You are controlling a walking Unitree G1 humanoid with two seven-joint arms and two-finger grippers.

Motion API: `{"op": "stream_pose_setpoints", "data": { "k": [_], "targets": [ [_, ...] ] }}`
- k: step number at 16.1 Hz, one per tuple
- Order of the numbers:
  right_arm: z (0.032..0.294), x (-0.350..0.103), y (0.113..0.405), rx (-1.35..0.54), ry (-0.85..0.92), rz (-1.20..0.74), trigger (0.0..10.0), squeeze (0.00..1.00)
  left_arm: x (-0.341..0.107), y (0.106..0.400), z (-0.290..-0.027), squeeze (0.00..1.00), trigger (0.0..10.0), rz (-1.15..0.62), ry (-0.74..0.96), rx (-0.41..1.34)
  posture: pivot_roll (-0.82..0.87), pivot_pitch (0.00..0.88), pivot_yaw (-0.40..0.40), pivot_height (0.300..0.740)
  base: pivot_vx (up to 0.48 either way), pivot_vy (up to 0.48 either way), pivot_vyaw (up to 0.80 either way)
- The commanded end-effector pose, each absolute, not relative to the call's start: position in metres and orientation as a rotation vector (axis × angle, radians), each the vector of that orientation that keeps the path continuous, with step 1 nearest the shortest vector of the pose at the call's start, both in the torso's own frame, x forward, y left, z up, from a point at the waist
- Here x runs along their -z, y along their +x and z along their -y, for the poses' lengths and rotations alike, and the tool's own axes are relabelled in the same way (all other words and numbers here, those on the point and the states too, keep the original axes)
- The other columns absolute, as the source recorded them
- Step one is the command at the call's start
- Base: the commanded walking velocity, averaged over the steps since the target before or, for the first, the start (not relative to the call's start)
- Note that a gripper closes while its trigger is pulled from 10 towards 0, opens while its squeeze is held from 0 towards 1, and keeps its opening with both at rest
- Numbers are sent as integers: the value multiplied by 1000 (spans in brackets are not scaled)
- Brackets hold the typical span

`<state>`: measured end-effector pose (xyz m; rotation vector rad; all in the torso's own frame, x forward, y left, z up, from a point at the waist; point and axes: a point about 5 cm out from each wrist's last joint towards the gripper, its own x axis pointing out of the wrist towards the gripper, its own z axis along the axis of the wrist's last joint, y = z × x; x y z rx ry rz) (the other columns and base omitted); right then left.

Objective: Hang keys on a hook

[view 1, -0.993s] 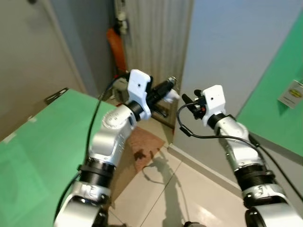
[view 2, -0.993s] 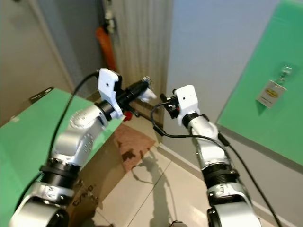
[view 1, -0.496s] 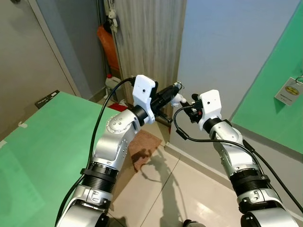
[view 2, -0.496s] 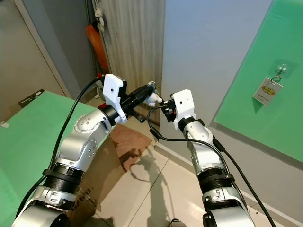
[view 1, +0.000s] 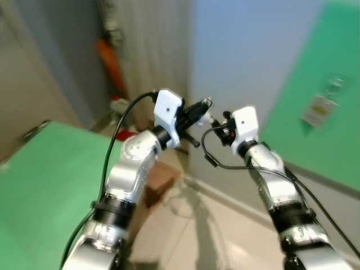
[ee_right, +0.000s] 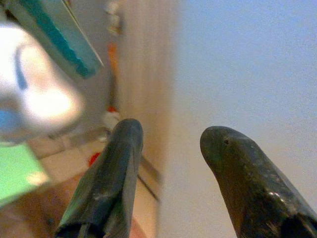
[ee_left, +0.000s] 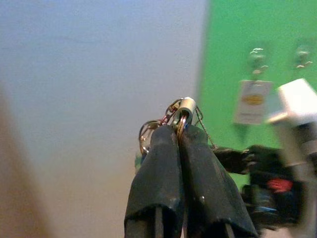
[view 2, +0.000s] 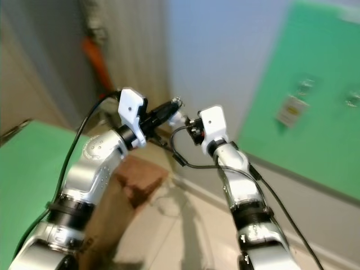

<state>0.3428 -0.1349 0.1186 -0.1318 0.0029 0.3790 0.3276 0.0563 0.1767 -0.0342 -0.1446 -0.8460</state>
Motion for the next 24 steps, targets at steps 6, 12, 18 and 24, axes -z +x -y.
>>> {"op": "stream_pose_setpoints", "data": {
  "k": [6, 12, 18, 24],
  "targets": [
    [128, -123, 344, -385, -137, 10, 10000, 0, -183, 326, -60, 0, 0, 172, -1, 880, -67, 0, 80, 740, 96, -269, -528],
    [129, -123, 343, -378, -151, 11, 10000, 0, -182, 326, -58, 0, 0, 170, 2, 886, -73, 0, 76, 740, 0, 0, -525],
    [130, -127, 344, -374, -179, 43, 10000, 0, -183, 327, -56, 0, 0, 173, -2, 881, -74, 0, 67, 740, 0, 0, -188],
    [129, -124, 342, -360, -186, 40, 10000, 0, -181, 328, -57, 0, 0, 166, 17, 867, -76, 0, 72, 740, 0, 0, 0]
  ]
}}
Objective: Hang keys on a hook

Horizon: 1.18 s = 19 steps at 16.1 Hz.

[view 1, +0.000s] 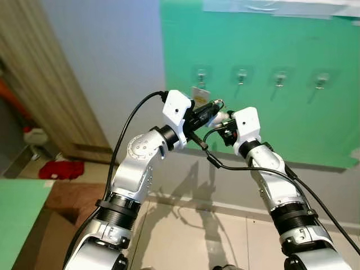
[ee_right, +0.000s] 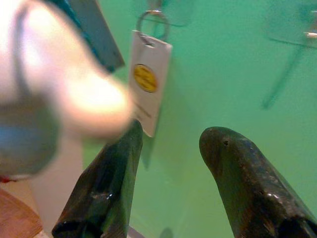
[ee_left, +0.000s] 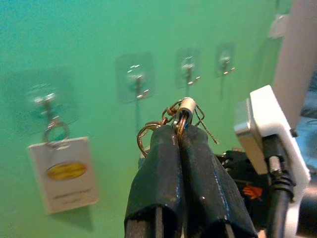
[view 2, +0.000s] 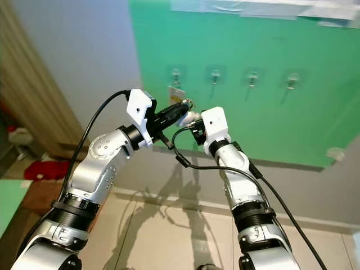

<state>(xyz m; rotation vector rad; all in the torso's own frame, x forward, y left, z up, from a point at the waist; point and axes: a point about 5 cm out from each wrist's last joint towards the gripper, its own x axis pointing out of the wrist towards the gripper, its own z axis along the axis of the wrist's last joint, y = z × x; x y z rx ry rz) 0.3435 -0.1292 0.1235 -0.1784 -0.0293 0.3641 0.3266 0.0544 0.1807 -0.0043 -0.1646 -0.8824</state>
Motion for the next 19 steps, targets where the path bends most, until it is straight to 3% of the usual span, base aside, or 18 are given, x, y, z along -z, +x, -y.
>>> {"op": "stream_pose_setpoints", "data": {
  "k": [1, 8, 19],
  "targets": [
    [129, -123, 341, -360, -187, 41, 10000, 0, -180, 328, -57, 0, 0, 166, 18, 863, -78, 0, 73, 740, 251, -349, 0],
    [130, -123, 341, -351, -179, 33, 10000, 0, -179, 327, -56, 0, 0, 167, 17, 867, -79, 0, 74, 740, 77, -427, 0],
    [129, -124, 341, -361, -184, 38, 10000, 0, -179, 346, -68, 0, 0, 123, -23, 751, -81, 0, 73, 740, 0, 0, 0]
  ]
}}
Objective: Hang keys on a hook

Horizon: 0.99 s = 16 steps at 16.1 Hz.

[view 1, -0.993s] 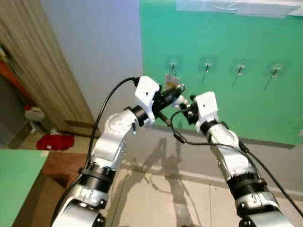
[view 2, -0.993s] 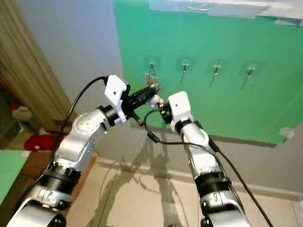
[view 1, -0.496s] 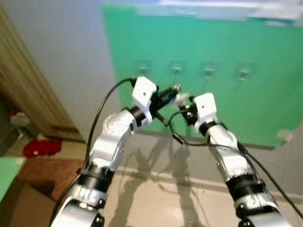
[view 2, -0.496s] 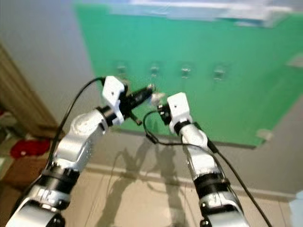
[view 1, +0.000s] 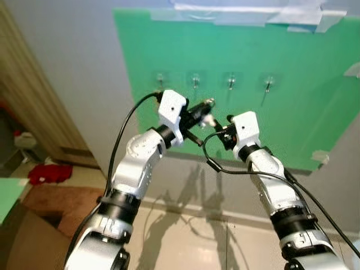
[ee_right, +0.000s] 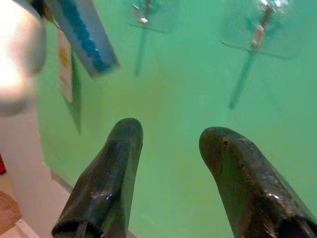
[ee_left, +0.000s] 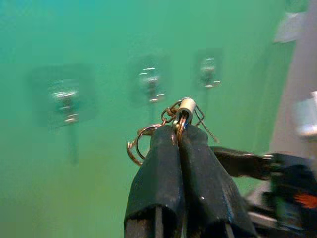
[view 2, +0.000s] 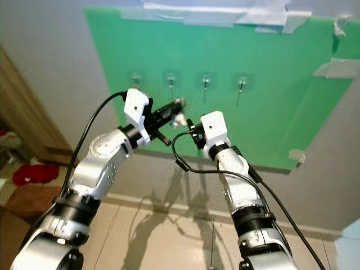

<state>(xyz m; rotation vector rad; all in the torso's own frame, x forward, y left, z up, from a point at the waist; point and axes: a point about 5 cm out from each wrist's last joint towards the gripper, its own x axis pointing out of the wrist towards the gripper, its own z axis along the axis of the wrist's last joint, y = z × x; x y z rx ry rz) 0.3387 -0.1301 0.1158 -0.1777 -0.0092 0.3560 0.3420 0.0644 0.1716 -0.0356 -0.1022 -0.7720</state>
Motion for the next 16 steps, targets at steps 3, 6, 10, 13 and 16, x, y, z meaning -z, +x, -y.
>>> {"op": "stream_pose_setpoints", "data": {
  "k": [3, 6, 10, 13, 16],
  "targets": [
    [129, -124, 341, -360, -186, 40, 10000, 0, -180, 347, -68, 0, 0, 123, -26, 742, -82, 0, 73, 740, 0, 0, 0],
    [129, -124, 341, -360, -186, 40, 10000, 0, -180, 347, -66, 0, 0, 132, -32, 746, -82, 0, 73, 740, 174, 269, 0],
    [128, -122, 340, -362, -187, 38, 10000, 0, -179, 345, -62, 0, 0, 135, 17, 773, -80, 0, 74, 740, 343, 265, 0],
    [128, -123, 340, -360, -184, 39, 10000, 0, -179, 344, -60, 0, 0, 130, 39, 794, -82, 0, 79, 740, 376, 0, 0],
    [128, -123, 340, -359, -185, 41, 10000, 0, -179, 342, -56, 0, 0, 137, 68, 819, -86, 0, 82, 740, 111, 0, 0]
  ]
}}
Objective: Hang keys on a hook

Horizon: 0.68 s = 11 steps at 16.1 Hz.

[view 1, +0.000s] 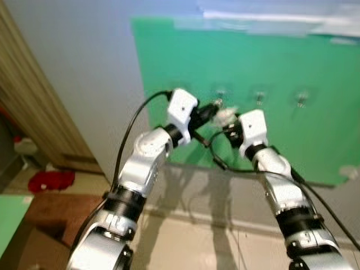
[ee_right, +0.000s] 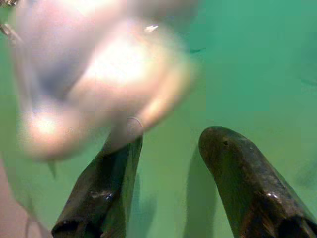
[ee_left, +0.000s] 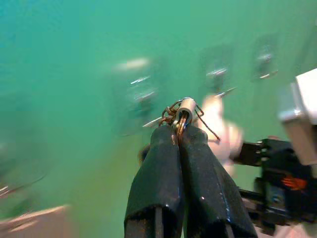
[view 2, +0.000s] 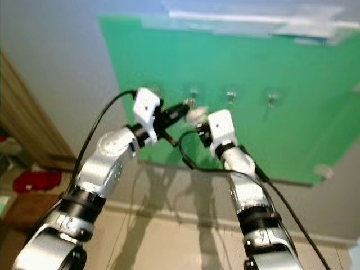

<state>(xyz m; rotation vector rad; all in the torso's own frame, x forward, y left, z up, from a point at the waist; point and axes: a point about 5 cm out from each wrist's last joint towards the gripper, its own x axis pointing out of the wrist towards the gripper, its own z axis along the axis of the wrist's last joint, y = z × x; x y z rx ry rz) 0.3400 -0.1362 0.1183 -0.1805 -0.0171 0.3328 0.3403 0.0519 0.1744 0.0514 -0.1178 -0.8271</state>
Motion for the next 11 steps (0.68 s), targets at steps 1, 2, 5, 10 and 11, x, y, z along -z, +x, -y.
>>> {"op": "stream_pose_setpoints", "data": {
  "k": [1, 2, 5, 10, 11],
  "targets": [
    [128, -123, 340, -359, -185, 43, 10000, 0, -179, 342, -54, 0, 0, 137, 71, 826, -87, 0, 83, 740, 0, 0, 0],
    [128, -123, 340, -358, -185, 43, 10000, 0, -179, 341, -54, 0, 0, 138, 71, 829, -87, 0, 83, 740, 0, 0, 0],
    [128, -124, 341, -357, -186, 42, 10000, 0, -179, 340, -52, 0, 0, 144, 81, 839, -89, 0, 84, 740, 85, -96, 0],
    [129, -124, 341, -356, -189, 44, 10000, 0, -180, 341, -53, 0, 0, 147, 60, 832, -90, 0, 83, 740, 207, -137, 0],
    [129, -124, 341, -357, -189, 44, 10000, 0, -180, 341, -53, 0, 0, 147, 61, 829, -90, 0, 83, 740, 0, 0, 0]
  ]
}}
